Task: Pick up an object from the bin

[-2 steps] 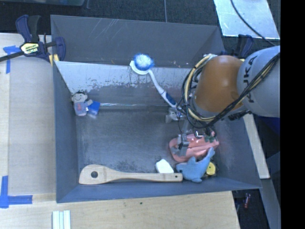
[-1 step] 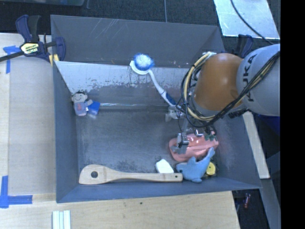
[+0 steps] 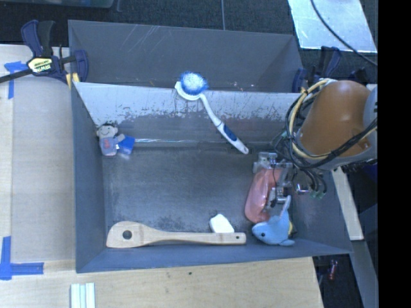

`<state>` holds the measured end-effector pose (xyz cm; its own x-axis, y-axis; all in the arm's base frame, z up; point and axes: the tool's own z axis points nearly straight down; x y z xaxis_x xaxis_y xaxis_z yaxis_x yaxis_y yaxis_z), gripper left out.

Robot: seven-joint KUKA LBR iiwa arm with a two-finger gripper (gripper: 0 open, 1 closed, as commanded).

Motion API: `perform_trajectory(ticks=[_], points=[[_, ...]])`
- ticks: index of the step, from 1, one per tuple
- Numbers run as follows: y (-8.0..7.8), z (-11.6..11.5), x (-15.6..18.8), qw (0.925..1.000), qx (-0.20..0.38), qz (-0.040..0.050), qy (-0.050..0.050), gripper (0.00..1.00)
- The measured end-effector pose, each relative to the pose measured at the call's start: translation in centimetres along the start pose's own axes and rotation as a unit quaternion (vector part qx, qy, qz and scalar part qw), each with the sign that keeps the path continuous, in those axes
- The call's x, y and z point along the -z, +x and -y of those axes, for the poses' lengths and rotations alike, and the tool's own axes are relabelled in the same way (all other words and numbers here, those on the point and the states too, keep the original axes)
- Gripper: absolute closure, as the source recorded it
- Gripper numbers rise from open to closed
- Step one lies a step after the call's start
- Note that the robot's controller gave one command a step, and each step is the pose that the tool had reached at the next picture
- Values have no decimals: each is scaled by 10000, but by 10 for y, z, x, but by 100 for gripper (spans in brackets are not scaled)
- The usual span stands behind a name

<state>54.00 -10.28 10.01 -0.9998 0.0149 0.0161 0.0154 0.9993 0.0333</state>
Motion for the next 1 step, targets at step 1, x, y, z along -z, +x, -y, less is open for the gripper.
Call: perform_trajectory(ticks=[1], points=[[-5, -3, -25, 10000, -43, 42, 73, 0]])
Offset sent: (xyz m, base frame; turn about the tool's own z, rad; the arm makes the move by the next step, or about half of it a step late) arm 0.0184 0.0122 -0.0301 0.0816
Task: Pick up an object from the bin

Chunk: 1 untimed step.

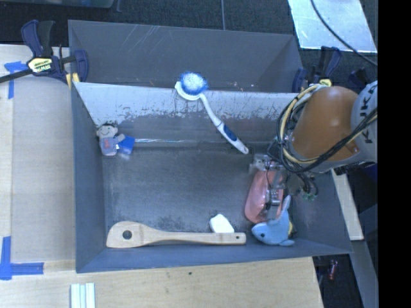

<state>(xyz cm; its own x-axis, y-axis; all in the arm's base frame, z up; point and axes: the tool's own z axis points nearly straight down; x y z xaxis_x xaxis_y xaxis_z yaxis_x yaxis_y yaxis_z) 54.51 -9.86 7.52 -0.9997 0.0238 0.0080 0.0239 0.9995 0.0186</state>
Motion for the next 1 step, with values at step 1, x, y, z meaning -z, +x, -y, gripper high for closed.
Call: perform_trajectory(ticks=[1], points=[[-11, -3, -1, 9993, -363, -94, -13, 100]])
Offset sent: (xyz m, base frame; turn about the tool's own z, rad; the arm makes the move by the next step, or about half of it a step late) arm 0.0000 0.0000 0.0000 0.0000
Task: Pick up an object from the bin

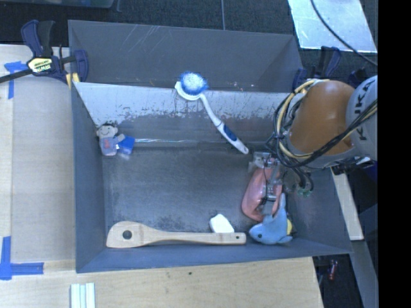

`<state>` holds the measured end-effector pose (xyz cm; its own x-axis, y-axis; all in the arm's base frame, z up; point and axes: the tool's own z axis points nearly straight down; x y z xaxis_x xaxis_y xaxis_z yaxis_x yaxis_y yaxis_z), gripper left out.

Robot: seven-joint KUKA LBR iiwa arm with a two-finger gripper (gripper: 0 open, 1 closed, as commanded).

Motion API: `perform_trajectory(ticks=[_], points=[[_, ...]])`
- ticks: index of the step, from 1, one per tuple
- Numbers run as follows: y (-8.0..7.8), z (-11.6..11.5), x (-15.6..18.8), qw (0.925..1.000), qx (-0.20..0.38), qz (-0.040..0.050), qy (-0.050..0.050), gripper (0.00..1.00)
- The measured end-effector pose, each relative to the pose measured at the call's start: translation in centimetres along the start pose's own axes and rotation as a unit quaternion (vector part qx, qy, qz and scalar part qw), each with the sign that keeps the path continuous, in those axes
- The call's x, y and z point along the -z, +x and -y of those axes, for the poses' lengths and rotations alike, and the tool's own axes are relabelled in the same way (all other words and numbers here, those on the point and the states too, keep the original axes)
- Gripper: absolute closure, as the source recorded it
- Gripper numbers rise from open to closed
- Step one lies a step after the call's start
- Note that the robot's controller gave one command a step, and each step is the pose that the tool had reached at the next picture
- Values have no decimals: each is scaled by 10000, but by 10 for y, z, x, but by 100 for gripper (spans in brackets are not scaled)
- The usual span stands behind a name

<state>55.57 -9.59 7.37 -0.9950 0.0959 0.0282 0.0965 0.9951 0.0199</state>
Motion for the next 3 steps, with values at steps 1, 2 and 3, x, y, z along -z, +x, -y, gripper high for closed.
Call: perform_trajectory(ticks=[1, 2, 3], points=[[0, 0, 0, 10000, -1, 0, 0, 100], [2, -2, 9, 10000, -6, 8, -18, 100], [3, -6, 41, 10000, 15, -1, -47, 100]])
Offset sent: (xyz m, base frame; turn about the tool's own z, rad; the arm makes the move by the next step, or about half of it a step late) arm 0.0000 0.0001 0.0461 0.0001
